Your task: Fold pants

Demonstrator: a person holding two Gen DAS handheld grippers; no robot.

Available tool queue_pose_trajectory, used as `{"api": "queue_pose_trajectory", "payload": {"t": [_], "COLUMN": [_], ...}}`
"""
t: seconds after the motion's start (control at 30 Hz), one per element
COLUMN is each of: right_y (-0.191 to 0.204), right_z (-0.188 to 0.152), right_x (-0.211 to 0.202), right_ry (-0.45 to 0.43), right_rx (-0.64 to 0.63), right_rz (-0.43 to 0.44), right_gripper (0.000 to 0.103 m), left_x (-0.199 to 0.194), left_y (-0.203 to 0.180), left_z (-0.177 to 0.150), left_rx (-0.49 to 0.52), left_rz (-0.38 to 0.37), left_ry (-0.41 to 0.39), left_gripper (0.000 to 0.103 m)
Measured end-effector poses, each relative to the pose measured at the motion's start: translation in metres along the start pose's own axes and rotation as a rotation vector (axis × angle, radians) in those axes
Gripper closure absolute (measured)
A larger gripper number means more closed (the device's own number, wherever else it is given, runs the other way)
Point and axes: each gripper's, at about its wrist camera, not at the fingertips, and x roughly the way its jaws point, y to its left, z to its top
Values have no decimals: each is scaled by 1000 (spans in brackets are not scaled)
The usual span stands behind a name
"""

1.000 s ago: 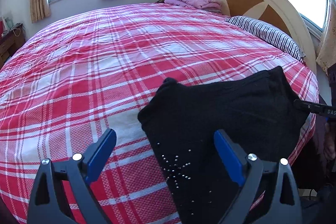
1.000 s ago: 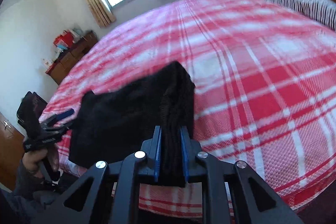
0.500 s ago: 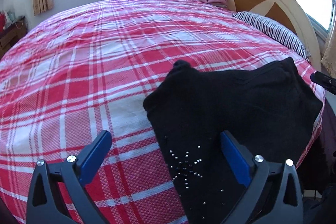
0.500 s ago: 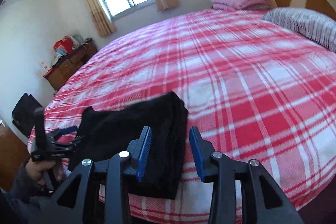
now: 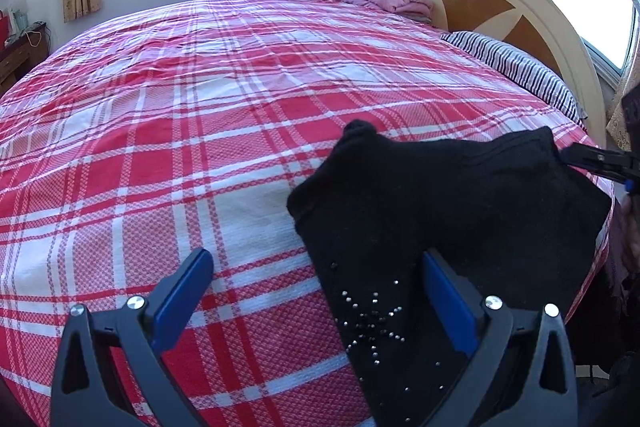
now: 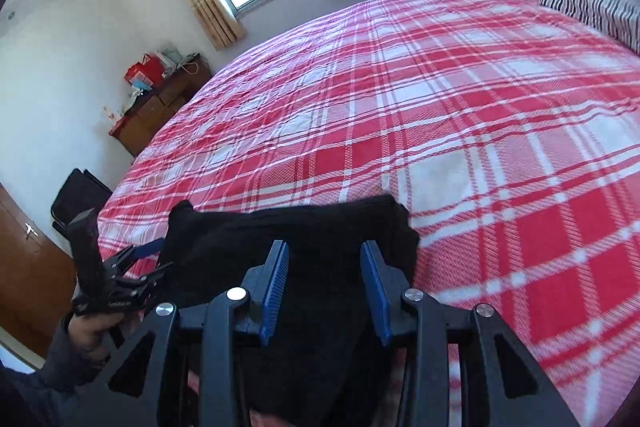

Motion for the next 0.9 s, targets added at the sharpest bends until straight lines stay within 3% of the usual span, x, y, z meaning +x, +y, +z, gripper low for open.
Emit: {"api": "queue_pose_trajectory", "payload": {"t": [0.17,0.33,0.43,0.53,0.63,0.77,0.9], "right_y": [13,9,7,10,19,49,41], "right_z": [-38,-64,-61,-50,-33,-18,-11], "right_x": [-34,-23,-26,-38,-39,-10,46], "right_ry": [36,86,83,8,-23,4,131], "right_rx": [-49,-100,-95,-87,-86,-203,-148], "right_rz": [31,-53,-44,-88,-30,-7,-27], "right_gripper": [63,63,63,63,63,63,63], "left_x": [-8,-16,-13,-11,-16,-12,-9], "left_y": [3,-4,-2,2,0,-2,-3], "left_z": [-3,-7,-7,-6,-4,-3,-2], "left_rx": [-27,8,12,-22,-5,-3,4], "left_rz": [13,47,53,42,64,67,65], "left_ry": [-5,-17,-13,-5,-27,-16,-10], "left_gripper": [0,0,0,0,0,0,0]}}
